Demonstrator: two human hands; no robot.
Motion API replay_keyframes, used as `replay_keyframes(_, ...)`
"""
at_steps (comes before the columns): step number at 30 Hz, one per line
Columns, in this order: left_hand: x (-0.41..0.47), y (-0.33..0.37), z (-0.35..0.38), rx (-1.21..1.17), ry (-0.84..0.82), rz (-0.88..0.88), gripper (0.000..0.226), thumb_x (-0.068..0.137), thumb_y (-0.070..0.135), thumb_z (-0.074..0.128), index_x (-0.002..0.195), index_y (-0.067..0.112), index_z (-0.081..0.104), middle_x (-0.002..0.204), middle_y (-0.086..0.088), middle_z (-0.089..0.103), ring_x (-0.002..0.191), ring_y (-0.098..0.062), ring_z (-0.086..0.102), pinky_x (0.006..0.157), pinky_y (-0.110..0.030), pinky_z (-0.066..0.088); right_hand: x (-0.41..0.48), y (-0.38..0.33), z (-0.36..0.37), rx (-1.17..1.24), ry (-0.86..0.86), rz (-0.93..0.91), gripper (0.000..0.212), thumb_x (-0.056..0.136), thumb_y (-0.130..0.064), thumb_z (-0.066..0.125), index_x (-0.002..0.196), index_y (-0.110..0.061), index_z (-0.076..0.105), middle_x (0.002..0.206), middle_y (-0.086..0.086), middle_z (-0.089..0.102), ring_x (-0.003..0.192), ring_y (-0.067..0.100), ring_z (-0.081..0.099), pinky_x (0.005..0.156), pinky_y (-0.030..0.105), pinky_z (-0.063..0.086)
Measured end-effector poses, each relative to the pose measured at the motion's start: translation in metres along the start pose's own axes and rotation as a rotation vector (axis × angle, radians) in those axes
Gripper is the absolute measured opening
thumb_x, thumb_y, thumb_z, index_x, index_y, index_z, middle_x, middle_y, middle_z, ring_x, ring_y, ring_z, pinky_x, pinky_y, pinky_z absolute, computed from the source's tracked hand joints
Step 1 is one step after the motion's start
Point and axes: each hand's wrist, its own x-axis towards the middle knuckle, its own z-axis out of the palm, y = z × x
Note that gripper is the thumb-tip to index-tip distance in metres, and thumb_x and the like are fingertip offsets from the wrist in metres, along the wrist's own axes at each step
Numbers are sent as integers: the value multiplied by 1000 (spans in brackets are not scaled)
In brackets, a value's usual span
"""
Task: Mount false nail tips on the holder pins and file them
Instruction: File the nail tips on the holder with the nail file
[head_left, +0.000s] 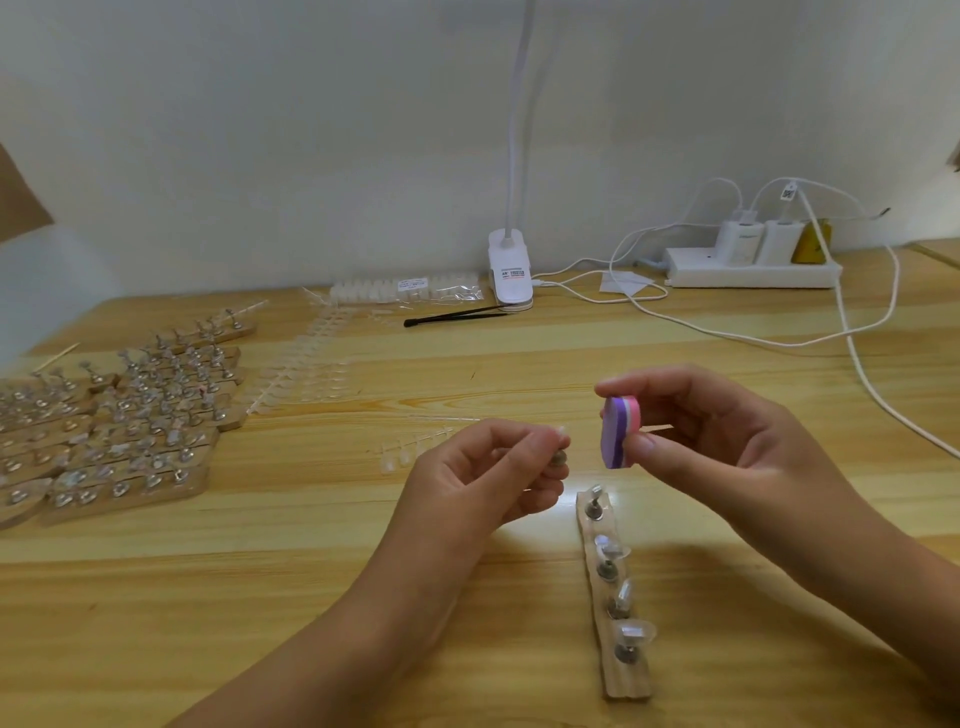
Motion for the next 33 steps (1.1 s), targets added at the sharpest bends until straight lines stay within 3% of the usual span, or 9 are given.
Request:
replay_keyframes(7,-1,1,-2,21,-13,-40,30,74,36,79,102,28,77,102,-1,76,97,-12,71,81,-17,53,-4,-2,3,50,-60,-3,28,80,-17,71,106,-26,71,91,-4,71,83,8,69,73,16,53)
replay_keyframes(14,-2,1,1,73,-51,-20,24,73,35,80,95,25,78,95,0,76,91,-8,70,80,-18,53,-3,-3,7,75,-31,4,28,78,-17,67,105,-21,71,92,-2,73,83,11,71,73,15,54)
replay_keyframes(21,-3,0,1,121,-44,-16,25,73,34,77,94,22,78,90,1,76,86,-7,70,79,-18,54,0,-3,-1,60,-143,92,25,80,-20,68,103,-28,73,97,2,73,88,14,71,77,17,53)
replay_keyframes(26,-3,0,1,119,-57,-14,34,67,45,79,94,24,77,91,3,76,87,-5,70,79,-17,53,-2,1,3,81,-81,15,32,80,-25,71,112,-26,70,98,2,71,93,15,70,79,19,53)
replay_keyframes(30,-2,-1,1,57,-63,-35,30,67,43,79,91,25,79,87,3,75,86,-6,70,76,-15,53,-4,0,4,-67,16,-164,28,87,-14,70,114,-21,66,105,-2,69,99,16,68,86,19,52)
replay_keyframes(33,-3,-1,1,73,-82,-35,29,68,42,79,91,25,78,88,3,75,86,-6,70,76,-15,53,-6,0,6,-94,-29,-194,27,89,-17,69,116,-20,67,105,-1,67,98,20,67,86,22,53)
